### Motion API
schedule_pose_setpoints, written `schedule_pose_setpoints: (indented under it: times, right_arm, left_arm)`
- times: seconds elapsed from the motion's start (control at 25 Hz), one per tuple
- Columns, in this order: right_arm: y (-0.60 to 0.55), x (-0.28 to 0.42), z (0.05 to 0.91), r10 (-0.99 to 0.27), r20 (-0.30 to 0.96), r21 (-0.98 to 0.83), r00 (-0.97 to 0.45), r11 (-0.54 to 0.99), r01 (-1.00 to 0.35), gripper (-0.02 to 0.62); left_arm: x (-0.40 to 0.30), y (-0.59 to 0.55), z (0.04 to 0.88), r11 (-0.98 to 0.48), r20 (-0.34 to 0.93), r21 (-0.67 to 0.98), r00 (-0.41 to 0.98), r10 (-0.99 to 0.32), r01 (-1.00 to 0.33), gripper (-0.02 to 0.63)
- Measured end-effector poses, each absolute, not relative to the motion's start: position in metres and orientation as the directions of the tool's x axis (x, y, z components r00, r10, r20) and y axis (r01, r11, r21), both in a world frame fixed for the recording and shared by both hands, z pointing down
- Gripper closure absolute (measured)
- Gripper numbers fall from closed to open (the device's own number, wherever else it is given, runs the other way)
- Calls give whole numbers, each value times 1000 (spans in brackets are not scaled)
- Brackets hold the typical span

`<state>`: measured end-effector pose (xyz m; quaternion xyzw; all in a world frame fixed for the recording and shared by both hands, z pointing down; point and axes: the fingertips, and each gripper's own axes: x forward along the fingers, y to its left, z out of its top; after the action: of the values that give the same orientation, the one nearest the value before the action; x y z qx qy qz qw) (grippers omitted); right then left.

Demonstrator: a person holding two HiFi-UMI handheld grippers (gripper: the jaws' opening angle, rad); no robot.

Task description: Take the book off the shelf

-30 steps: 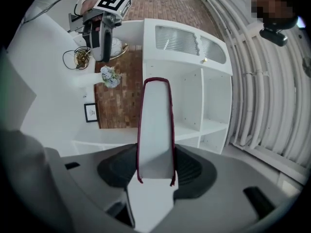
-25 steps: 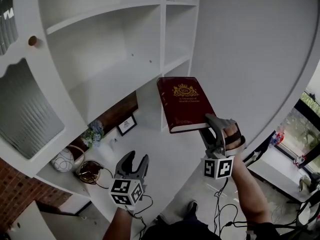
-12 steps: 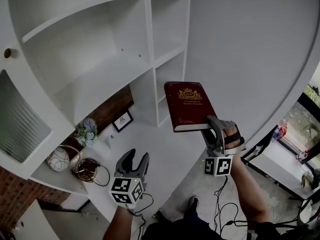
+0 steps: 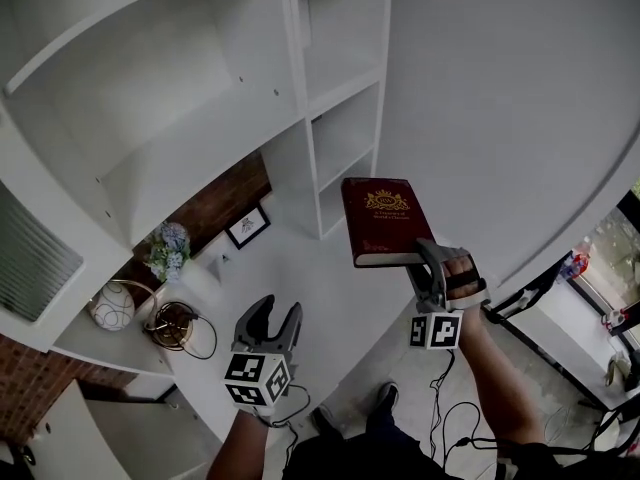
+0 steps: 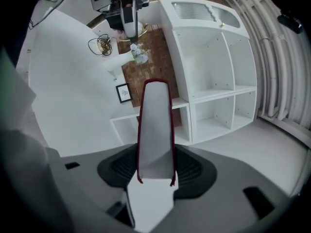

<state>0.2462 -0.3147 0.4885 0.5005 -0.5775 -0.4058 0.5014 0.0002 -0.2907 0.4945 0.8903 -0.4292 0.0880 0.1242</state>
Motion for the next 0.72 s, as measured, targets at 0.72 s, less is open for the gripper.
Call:
schedule_pose_setpoints:
  times: [0.72]
  right_arm:
    - [-335, 258, 655, -893, 449, 877, -21, 445, -180, 379]
  left_arm:
    - [5, -304, 563, -545, 400, 170, 563, -724, -821, 400]
